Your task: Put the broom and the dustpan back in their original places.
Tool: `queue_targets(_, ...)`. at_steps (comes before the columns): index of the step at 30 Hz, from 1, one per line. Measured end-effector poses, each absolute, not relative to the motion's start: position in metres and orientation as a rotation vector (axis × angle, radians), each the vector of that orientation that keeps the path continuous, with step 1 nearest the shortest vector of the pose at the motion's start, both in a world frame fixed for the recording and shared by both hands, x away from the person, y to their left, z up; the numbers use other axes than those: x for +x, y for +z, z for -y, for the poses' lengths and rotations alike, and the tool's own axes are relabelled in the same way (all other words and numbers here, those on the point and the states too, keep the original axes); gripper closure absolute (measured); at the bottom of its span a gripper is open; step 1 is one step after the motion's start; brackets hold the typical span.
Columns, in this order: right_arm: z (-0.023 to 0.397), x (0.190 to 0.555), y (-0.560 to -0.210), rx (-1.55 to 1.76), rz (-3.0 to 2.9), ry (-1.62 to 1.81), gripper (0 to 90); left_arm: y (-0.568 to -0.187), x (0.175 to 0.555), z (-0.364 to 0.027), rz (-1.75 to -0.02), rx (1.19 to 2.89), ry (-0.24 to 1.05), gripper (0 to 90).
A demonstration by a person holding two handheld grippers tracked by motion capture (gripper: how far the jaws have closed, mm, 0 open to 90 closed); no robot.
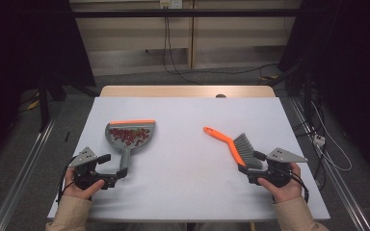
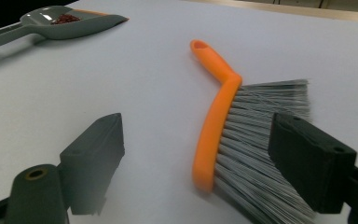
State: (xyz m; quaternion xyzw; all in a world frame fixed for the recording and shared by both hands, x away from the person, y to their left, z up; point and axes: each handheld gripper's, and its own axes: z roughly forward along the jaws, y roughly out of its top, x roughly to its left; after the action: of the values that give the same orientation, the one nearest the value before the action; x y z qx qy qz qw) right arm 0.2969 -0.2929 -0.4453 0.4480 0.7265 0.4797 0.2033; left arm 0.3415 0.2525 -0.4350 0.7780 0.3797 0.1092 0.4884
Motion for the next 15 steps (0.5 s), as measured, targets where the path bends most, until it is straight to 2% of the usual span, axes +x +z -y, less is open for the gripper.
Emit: queue_targets(15, 0.3030, 0.2896, -0.4487, 1.255, -2.031, 1.318, 19.0, -0.4374, 0.3375, -0.2602, -0.927, 1.901, 0.274, 6.9)
